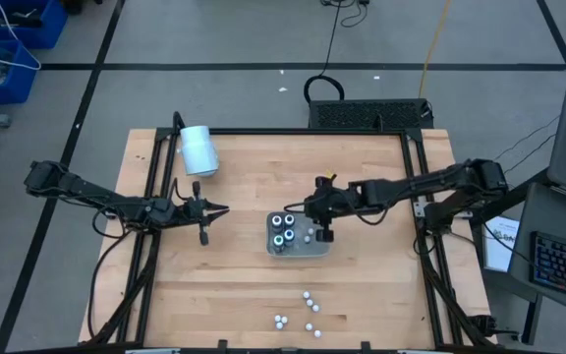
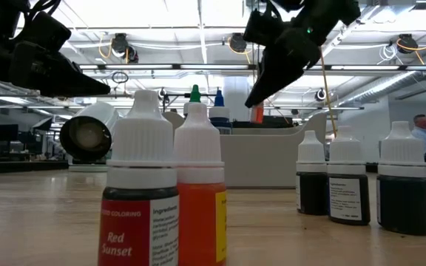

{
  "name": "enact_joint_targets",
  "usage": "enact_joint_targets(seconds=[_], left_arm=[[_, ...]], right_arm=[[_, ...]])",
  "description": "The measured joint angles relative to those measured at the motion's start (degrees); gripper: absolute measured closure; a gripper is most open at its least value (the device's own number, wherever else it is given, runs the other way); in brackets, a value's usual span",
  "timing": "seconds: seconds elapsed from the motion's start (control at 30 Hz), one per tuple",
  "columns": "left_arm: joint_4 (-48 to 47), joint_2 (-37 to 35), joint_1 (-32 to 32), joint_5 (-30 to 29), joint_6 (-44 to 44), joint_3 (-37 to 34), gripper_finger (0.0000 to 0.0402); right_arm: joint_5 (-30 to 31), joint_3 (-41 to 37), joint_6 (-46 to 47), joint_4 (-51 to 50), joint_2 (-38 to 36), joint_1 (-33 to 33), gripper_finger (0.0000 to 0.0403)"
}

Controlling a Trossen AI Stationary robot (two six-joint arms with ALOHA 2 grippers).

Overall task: Pick & Place food coloring
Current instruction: Put the small orange food coloring bottle into the bin

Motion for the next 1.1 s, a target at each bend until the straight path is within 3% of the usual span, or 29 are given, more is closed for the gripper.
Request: enact_joint_targets(seconds=[0.3,0.63,1.1], left_arm=[[0.07,0.01,-0.02,-0.27,1.29,0.0,0.0364],[0.2,0.01,-0.02,-0.42,1.3,0.0,0.0364],[0.13,-0.02,0.0,-0.44,1.3,0.0,0.0364]], right_arm=[[-0.02,-0.02,2.23,3.18,2.29,3.14,0.0357],[0.01,-0.02,3.47,5.41,9.82,2.0,0.0357],[-1.65,-0.02,4.37,8.86,14.98,0.45,0.0357]])
